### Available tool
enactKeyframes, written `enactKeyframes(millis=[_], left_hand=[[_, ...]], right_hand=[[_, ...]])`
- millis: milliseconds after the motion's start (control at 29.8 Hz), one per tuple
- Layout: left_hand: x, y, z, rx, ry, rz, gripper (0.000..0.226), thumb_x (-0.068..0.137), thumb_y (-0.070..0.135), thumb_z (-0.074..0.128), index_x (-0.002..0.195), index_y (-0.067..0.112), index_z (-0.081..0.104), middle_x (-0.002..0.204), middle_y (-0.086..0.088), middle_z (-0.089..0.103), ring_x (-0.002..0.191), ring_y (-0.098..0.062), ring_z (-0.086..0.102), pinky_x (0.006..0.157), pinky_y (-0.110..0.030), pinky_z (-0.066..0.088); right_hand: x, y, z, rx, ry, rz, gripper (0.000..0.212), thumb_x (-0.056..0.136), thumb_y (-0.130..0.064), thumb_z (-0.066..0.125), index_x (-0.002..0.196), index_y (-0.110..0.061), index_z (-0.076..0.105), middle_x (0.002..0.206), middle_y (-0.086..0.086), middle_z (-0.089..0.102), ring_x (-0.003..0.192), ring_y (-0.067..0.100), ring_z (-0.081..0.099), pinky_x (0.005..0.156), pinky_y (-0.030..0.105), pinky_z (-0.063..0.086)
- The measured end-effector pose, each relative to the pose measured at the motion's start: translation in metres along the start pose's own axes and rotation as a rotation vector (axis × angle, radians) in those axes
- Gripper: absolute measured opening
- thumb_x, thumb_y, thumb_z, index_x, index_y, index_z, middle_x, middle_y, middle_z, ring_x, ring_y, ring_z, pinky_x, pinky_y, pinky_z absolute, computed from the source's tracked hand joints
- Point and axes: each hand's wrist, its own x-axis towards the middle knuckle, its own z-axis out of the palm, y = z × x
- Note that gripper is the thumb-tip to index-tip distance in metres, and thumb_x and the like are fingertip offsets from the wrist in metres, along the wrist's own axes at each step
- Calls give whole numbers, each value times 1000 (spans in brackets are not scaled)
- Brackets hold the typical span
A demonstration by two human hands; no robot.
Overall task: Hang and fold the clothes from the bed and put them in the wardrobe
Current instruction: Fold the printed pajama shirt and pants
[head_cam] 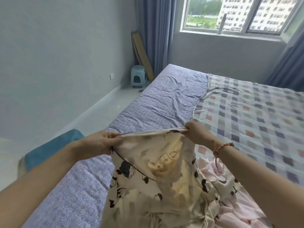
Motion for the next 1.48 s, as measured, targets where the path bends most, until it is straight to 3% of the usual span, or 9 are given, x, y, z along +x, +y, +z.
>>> enactKeyframes(millis=[235, 470, 604, 705, 772, 907, 1074, 1242, 1477], left_hand=[[7, 1, 1, -66, 357, -28, 46, 84, -20, 32, 77, 12, 64, 79, -5, 67, 53, -8, 60, 44, -14, 47], [5, -14, -5, 861, 499, 123, 27, 77, 17, 42, 64, 32, 60, 81, 7, 63, 75, -10, 52, 66, -16, 35], [6, -20, -14, 1225, 551, -242, 25, 88, 9, 42, 83, 26, 60, 107, -4, 64, 98, -23, 55, 73, -28, 39], [18, -19, 14, 1615, 372, -449, 55, 83, 55, 33, 117, 21, 59, 126, -5, 54, 120, -22, 46, 95, -31, 38], [34, -23, 47, 1358, 286, -103, 94, 58, 75, 25, 139, 29, 40, 136, 3, 45, 130, -16, 36, 108, -29, 25], [53, -12, 111, 505, 247, 436, 72, 60, 34, 64, 122, 46, 31, 110, 6, 57, 97, -6, 55, 84, -7, 39], [47, -18, 91, 729, 299, 452, 35, 66, 27, 56, 99, 40, 58, 81, 17, 61, 77, 2, 60, 66, -12, 41], [24, -1, 84, 660, 501, 503, 22, 66, 31, 51, 80, 24, 66, 73, 8, 68, 75, -7, 62, 72, -28, 47], [2, 30, 49, 497, 641, 431, 35, 63, 26, 47, 77, 53, 66, 88, 27, 67, 92, 6, 58, 87, -20, 44]], right_hand=[[-12, 15, 3, 94, -66, 71, 43, 85, -33, 66, 55, -16, 42, 57, -1, 42, 53, 11, 38, 47, 22, 28], [-22, 15, -3, -161, -188, 55, 50, 74, -40, 76, 50, -16, 39, 52, -3, 39, 61, 20, 44, 45, 20, 29], [-20, 8, 2, -131, -206, 90, 58, 81, -60, 58, 67, -5, 57, 68, 5, 58, 65, 21, 51, 49, 23, 38], [-24, -18, 6, 63, -204, 55, 51, 87, -50, 56, 75, -1, 57, 66, 7, 51, 60, 17, 45, 45, 20, 30], [-27, -45, 12, 181, -251, -19, 40, 88, -40, 60, 69, -6, 56, 67, 7, 50, 61, 15, 44, 47, 20, 29], [-36, -86, 13, 702, -375, -54, 16, 71, -11, 64, 64, -15, 50, 62, -1, 49, 63, 7, 48, 60, 22, 40], [-50, -56, 8, 736, -454, 16, 43, 78, 14, 54, 115, -4, 45, 83, 1, 50, 66, 9, 48, 56, 17, 42], [-60, -25, 63, 136, -299, -33, 31, 74, -32, 74, 93, -11, 63, 94, 7, 56, 95, 22, 51, 80, 30, 42], [-59, -11, 98, 642, 116, 481, 15, 90, -21, 53, 89, -13, 40, 76, 2, 52, 74, 22, 52, 66, 33, 41]])
